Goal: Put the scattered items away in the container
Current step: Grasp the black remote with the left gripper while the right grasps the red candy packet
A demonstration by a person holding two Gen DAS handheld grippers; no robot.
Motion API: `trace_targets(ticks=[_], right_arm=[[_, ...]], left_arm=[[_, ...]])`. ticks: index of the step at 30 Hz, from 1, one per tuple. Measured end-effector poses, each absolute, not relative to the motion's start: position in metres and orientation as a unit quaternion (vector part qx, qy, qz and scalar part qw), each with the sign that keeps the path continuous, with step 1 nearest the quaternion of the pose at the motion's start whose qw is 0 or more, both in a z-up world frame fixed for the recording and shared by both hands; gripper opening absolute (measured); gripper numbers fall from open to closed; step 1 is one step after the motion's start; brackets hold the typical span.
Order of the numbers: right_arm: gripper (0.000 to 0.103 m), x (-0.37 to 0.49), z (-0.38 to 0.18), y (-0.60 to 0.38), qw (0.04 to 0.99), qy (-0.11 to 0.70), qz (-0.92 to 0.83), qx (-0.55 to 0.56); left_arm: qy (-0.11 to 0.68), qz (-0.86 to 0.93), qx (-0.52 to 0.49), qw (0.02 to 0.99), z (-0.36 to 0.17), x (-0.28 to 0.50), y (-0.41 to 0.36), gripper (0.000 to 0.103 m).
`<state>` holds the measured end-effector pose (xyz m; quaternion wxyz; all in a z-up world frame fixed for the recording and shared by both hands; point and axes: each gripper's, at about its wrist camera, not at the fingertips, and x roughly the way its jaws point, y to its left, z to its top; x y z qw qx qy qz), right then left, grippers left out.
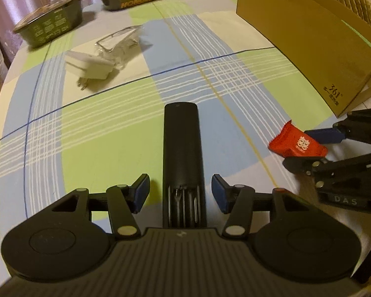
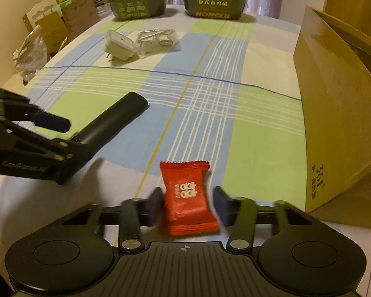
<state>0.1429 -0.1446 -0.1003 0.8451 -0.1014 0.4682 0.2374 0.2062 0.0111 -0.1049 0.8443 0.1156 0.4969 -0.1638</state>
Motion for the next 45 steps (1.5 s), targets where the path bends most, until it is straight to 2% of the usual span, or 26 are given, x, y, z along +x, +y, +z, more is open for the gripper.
trace_targets(ticks=[3, 7, 9, 12, 24, 39, 45], right_arm=[[0.035, 0.145, -0.1, -0.146, 0.845, 0.469, 0.238, -0.094], [0.034, 0.145, -0.1, -0.146, 0.845, 0.47, 0.239, -0.088], [0.034, 0.146, -0.1, -0.147, 0.845, 0.471, 0.239, -0.084], [0.034, 0.147, -0.099, -0.148, 0.845, 0.472, 0.238, -0.079], [0.034, 0.147, -0.098, -0.149, 0.844, 0.475, 0.239, -0.066], [0.034, 0.148, -0.097, -0.149, 0.845, 0.474, 0.238, -0.066], [0.034, 0.149, -0.096, -0.15, 0.846, 0.474, 0.237, -0.062]], left_arm=[[0.496, -0.17, 0.131, 0.841, -0.109, 0.213, 0.004, 0.05], [0.5, -0.177, 0.142, 0.836, -0.112, 0.217, 0.001, 0.05], [0.505, -0.181, 0.136, 0.833, -0.111, 0.217, 0.002, 0.037], [0.508, -0.177, 0.135, 0.832, -0.11, 0.214, 0.004, 0.033], [0.504, -0.174, 0.121, 0.838, -0.093, 0.196, 0.012, 0.033], [0.518, -0.175, 0.118, 0.829, -0.11, 0.209, 0.01, 0.036], [0.519, -0.176, 0.122, 0.827, -0.106, 0.208, 0.009, 0.033]])
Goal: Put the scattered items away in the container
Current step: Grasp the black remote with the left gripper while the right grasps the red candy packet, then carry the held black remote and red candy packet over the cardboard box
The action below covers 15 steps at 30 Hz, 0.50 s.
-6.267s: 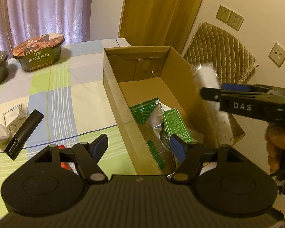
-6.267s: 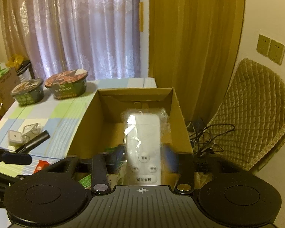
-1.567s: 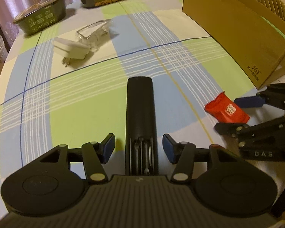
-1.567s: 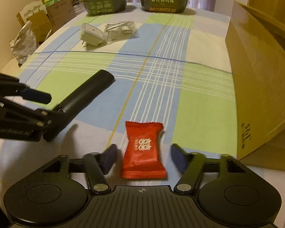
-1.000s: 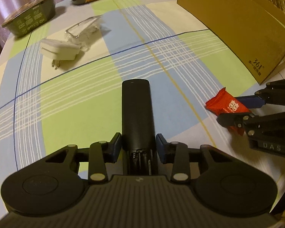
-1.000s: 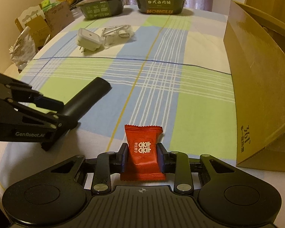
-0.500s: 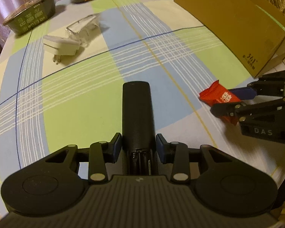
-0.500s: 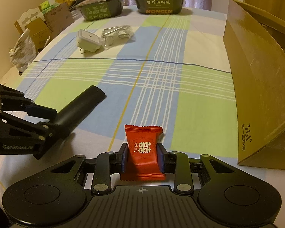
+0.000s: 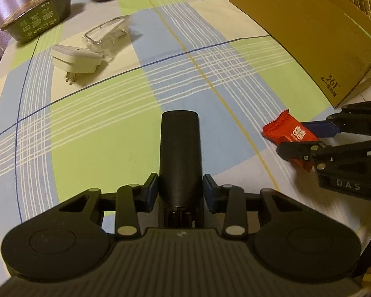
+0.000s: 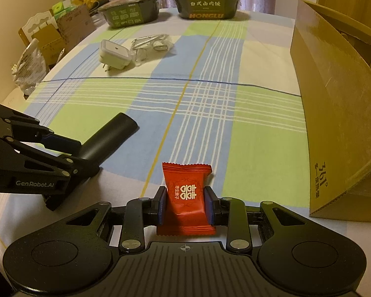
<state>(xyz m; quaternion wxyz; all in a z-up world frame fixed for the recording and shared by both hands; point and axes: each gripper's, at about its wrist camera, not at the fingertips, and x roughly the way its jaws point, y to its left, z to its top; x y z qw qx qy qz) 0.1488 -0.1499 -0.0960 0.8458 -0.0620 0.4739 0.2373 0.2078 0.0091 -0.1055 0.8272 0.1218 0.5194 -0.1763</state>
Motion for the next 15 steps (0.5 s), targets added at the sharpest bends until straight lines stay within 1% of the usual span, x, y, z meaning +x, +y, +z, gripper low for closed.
trace_targets(ticks=[15], right_arm=[[0.033, 0.142, -0.075, -0.151, 0.86, 0.447, 0.238, -0.067]], left_arm=[[0.496, -0.171, 0.112, 0.844, -0.068, 0.184, 0.013, 0.033]])
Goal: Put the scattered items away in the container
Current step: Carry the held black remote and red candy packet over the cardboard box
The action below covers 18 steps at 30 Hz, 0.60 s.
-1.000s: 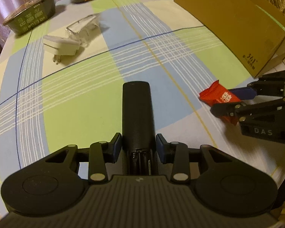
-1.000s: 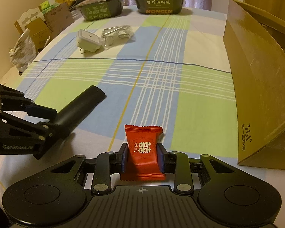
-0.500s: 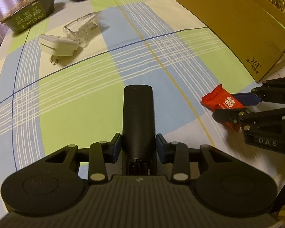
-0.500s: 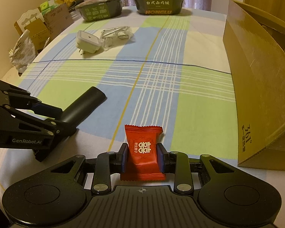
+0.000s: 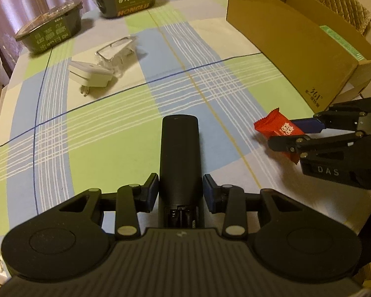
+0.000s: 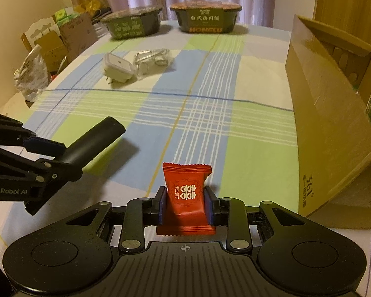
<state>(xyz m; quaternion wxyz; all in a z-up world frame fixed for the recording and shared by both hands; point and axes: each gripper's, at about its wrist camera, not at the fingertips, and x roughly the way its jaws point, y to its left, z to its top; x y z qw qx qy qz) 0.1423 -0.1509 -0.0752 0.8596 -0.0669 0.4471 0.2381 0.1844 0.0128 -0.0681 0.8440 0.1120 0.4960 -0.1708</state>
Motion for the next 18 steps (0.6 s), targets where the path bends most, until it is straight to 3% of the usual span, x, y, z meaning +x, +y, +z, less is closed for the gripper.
trace_targets(ticks=[18], right_arm=[[0.033, 0.116, 0.003, -0.182, 0.896, 0.385, 0.211, -0.065]], left_arm=[[0.453, -0.188, 0.119, 0.863, -0.01, 0.166, -0.014, 0.033]])
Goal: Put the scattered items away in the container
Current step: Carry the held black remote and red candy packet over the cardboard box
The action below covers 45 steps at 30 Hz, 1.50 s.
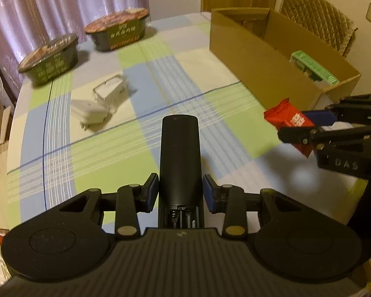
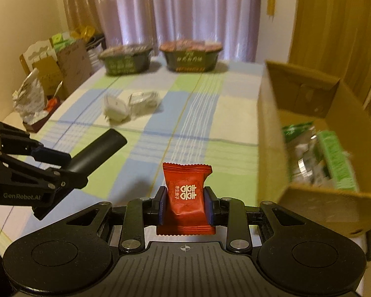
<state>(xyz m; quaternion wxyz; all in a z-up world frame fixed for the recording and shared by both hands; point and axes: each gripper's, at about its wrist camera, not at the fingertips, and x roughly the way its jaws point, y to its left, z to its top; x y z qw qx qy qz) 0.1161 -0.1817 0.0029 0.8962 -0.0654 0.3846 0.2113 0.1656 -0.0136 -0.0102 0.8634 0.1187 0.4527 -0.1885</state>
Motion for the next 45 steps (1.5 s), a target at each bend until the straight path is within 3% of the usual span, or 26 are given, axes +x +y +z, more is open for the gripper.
trace_targets(ticks=[20, 31, 45], right_arm=[[0.033, 0.152, 0.083, -0.308, 0.944, 0.308, 0.114, -0.035], [0.033, 0.178, 0.077, -0.357, 0.945, 0.315, 0.091, -0.009], [0.033, 0.191, 0.074, -0.369, 0.944, 0.317, 0.088, -0.005]], left_arm=[[0.392, -0.284, 0.061, 0.873, 0.063, 0.2, -0.169, 0.033], [0.402, -0.277, 0.044, 0.872, 0.05, 0.219, -0.225, 0.033], [0.411, -0.259, 0.02, 0.874, 0.039, 0.234, -0.232, 0.033]])
